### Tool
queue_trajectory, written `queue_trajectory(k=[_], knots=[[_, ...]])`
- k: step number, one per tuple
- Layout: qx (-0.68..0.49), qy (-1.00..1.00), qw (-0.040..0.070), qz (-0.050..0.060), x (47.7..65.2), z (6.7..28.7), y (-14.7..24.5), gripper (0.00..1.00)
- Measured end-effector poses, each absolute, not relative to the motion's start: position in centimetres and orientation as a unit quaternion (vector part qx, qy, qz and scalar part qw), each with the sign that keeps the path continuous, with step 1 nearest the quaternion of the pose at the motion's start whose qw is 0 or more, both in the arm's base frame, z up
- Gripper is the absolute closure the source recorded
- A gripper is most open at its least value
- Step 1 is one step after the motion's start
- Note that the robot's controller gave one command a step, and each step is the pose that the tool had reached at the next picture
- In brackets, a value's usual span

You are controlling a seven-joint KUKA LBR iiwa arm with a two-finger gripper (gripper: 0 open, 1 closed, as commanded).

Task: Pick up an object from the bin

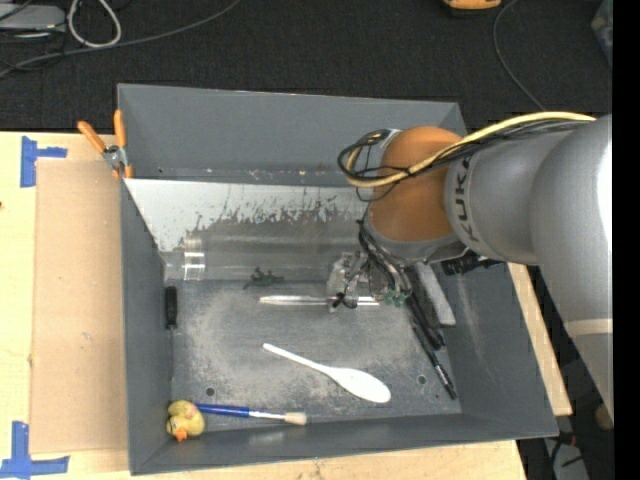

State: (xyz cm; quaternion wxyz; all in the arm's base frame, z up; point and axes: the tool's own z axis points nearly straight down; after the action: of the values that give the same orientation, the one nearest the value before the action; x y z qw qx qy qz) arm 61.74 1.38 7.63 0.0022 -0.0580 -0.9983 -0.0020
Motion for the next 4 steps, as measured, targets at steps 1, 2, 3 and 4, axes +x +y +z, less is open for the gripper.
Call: queue_trajectory(k=[1,2,3,4], knots=[[-0.058,-0.998,0.002,-0.002,61.7,7.6,1.4,1.00],[-0.058,-0.998,0.009,-0.002,61.4,9.3,1.4,1.00],[-0.057,-0.998,0.003,-0.002,61.7,12.6,1.4,1.00],[-0.057,-0.998,0.006,-0.002,61.5,15.2,1.4,1.00]])
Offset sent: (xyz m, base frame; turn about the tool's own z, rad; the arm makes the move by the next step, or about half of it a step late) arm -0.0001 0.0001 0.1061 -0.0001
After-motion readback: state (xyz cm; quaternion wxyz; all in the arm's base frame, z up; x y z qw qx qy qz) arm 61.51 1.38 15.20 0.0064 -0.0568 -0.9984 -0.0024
